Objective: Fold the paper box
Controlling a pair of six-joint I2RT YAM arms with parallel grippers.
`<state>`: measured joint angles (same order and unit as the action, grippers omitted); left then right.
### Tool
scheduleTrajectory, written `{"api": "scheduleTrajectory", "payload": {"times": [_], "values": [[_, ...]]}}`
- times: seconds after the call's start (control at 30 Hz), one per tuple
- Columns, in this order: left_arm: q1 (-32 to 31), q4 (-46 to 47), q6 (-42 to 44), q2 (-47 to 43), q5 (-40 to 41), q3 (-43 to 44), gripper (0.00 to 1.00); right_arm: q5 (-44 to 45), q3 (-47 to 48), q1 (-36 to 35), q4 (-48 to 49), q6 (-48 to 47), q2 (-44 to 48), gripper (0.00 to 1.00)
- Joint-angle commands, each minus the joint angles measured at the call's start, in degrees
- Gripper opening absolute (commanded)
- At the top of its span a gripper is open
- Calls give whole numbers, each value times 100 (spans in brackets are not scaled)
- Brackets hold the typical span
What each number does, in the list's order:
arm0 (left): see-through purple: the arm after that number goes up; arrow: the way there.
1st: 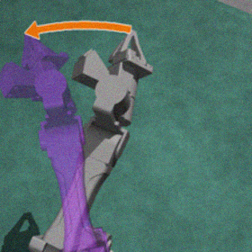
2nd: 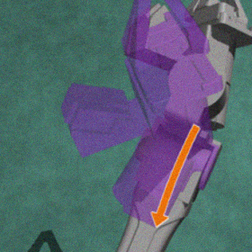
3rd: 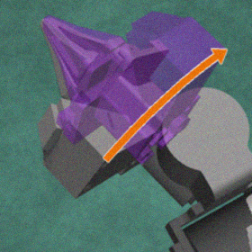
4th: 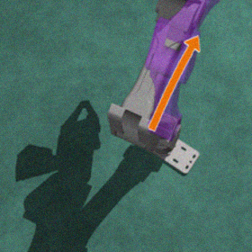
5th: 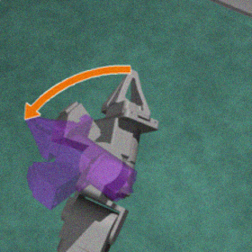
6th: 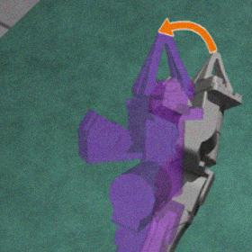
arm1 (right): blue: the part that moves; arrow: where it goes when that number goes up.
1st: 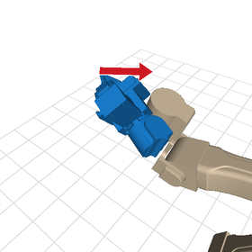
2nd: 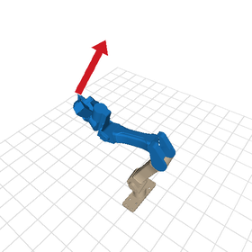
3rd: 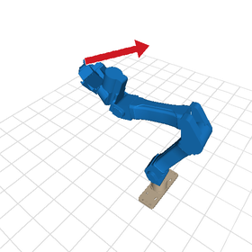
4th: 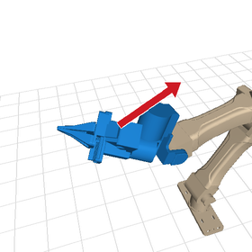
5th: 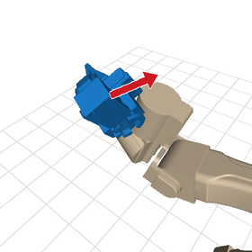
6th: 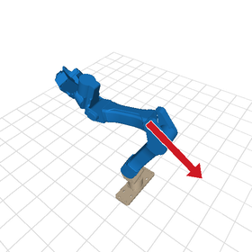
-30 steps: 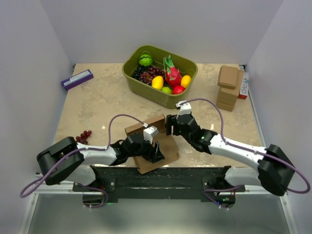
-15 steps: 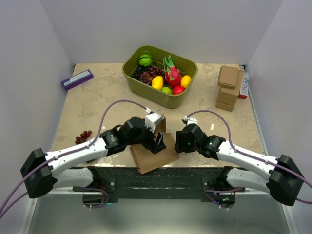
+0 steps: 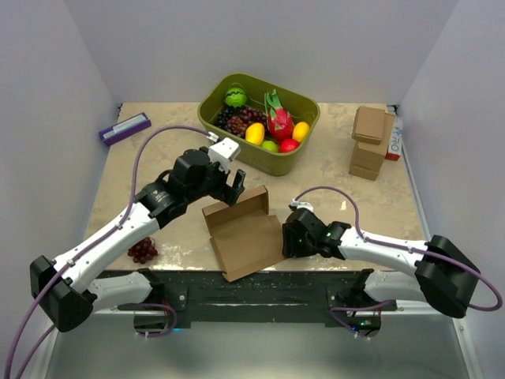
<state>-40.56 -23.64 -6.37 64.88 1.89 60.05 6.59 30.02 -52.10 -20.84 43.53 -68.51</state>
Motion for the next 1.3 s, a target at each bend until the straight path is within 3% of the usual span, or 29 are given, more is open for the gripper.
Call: {"api": "scheduleTrajectory", "payload": {"times": [0.0,0.17,0.3,0.33,0.43,0.7,1.0,1.27], "values": [[21,271,391,24,364,-318,93,202,171,-143,-122,173,-233,51],[21,702,417,112,461,-871,93,184,372,-204,-288,261,-505,41],[30,650,391,288,409,-855,93,246,557,-275,-762,244,-602,21],[21,659,391,262,391,-864,93,220,636,-283,-833,226,-602,10],[30,746,444,69,303,-934,93,316,1065,-284,-1342,69,-576,0],[30,966,611,-406,390,-1127,93,703,2937,-275,-3555,-775,-1014,0],[30,887,743,-336,908,-1154,93,299,4792,-257,-5217,-1777,-1990,0],[30,914,716,-196,937,-1224,94,220,5207,-222,-5475,-1795,-2096,0]]}}
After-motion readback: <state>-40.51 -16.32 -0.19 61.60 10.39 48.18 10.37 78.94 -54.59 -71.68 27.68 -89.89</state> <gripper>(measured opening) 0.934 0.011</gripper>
